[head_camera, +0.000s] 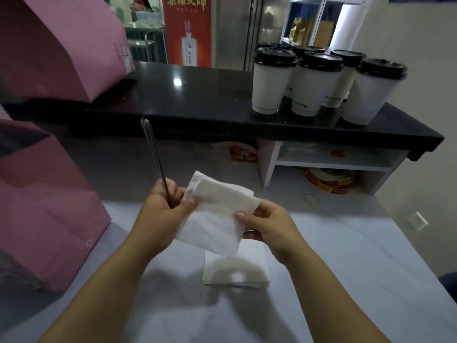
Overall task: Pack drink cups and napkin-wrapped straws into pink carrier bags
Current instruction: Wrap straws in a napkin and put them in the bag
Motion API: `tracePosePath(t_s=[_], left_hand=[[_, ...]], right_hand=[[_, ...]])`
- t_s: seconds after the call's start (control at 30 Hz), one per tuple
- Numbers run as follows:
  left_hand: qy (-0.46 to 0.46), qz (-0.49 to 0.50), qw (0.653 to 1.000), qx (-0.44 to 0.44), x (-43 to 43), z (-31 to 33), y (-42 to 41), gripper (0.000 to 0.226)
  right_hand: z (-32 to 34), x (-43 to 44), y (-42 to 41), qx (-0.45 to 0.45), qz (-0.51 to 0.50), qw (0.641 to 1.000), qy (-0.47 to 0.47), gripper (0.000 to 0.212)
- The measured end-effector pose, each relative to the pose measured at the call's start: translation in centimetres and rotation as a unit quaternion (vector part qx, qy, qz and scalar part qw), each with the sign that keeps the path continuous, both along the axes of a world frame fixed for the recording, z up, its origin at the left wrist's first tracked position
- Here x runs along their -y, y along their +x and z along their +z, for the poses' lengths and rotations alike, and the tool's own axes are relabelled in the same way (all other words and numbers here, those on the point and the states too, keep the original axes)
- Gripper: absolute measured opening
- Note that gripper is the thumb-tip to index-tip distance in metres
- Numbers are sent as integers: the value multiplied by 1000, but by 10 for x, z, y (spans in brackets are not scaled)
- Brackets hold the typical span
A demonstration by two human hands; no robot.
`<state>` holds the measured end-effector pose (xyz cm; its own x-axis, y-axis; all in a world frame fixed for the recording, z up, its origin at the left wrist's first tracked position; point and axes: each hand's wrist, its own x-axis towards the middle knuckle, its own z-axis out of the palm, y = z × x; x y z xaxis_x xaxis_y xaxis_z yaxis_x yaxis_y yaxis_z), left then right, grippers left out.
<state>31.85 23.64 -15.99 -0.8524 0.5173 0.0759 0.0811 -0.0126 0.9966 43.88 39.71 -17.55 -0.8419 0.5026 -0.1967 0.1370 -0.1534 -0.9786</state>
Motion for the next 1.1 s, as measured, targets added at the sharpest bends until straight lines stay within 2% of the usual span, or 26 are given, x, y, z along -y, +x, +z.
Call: tracePosePath(t_s=[0.1, 0.2, 0.23, 0.47, 0.63, 0.73, 0.83, 0.9, 1.0, 1.1], left_hand=[[-33, 23, 998, -53, 13, 10, -8, 36], [-125, 85, 976, -160, 30, 31, -13, 16], [-142, 108, 967, -182, 36, 41, -13, 15], [-145, 143, 936, -287, 80, 107, -27, 42], [-122, 93, 940, -305, 126, 141, -51, 27], [-56, 47, 958, -276, 157, 154, -72, 19], [-42, 52, 945, -319, 194, 164, -92, 19], [-57, 66, 932, -352, 217, 168, -105, 22], [-134, 87, 912, -377, 248, 167, -127, 17], [-152, 89, 917, -359, 278, 158, -153, 11]], right_hand=[[15, 5, -8, -37, -26, 997, 57, 16], [31, 9, -17, -77, -48, 988, 123, 14], [37, 11, -20, -93, -53, 984, 141, 13], [84, 35, -49, -172, -46, 941, 287, 2], [124, 74, -79, -259, -59, 926, 267, 5], [143, 103, -98, -291, -48, 924, 243, 6], [159, 137, -120, -311, -32, 921, 233, 13], [165, 159, -136, -320, -19, 919, 229, 13], [169, 192, -160, -323, 2, 917, 234, 13], [169, 221, -183, -307, 38, 913, 266, 10]])
